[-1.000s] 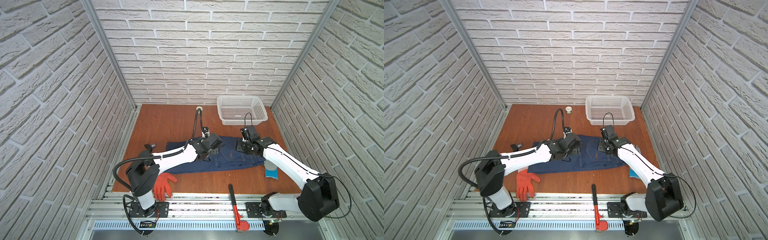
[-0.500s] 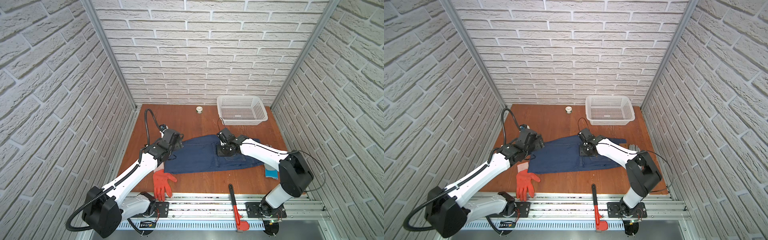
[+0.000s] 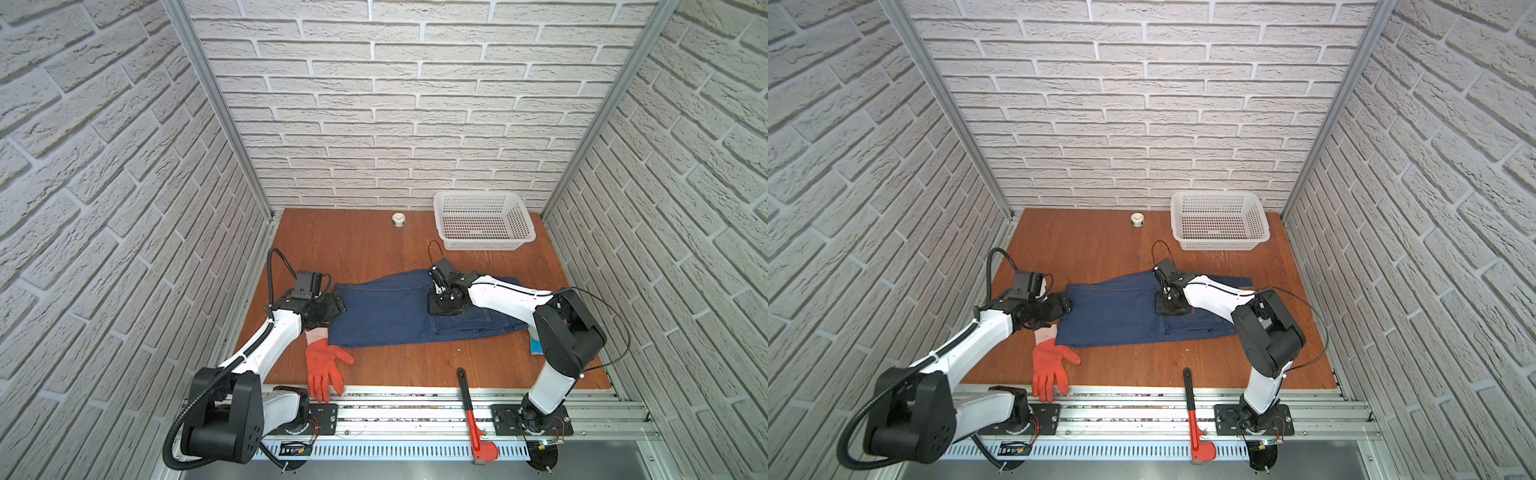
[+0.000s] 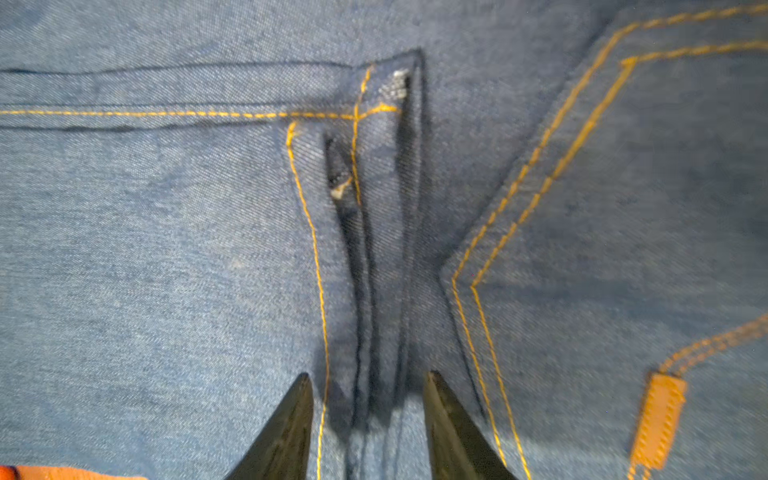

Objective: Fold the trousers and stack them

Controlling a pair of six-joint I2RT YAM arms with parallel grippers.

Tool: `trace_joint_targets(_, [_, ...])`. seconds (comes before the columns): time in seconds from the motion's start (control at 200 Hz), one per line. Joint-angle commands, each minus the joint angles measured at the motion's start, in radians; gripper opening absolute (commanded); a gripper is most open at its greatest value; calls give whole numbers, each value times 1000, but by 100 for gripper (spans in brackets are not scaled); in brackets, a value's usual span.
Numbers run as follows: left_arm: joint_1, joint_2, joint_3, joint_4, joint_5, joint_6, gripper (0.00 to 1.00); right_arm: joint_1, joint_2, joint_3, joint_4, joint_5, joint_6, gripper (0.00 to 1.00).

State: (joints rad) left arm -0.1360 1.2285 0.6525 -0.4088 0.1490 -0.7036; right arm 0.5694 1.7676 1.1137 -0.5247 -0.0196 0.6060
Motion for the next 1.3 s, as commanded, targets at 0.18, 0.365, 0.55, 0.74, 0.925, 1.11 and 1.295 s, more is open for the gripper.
trace_joint_targets(0.18, [33, 139, -10, 101, 127, 37, 89, 1, 53, 26, 50, -50, 9, 43])
trace_joint_targets(0.365, [33, 192, -2, 129, 155, 29, 90, 6, 76, 42, 79, -111, 18, 40])
trace_joint_targets(0.55, [38, 214, 1, 125, 159, 34, 89, 32, 63, 71, 95, -161, 8, 37])
trace_joint_targets(0.74, [41, 242, 12, 105, 153, 43, 88, 38, 37, 91, 91, -159, -1, 35])
trace_joint_targets(0.925, [42, 256, 17, 96, 165, 51, 76, 34, 39, 98, 41, -98, -14, 37])
trace_joint_targets(1.11, [42, 264, 20, 90, 187, 55, 65, 20, 15, 77, -10, -12, -18, 45])
trace_joint_targets(1.295, [42, 264, 18, 106, 248, 40, 48, 6, -46, 73, -71, 76, -47, 48])
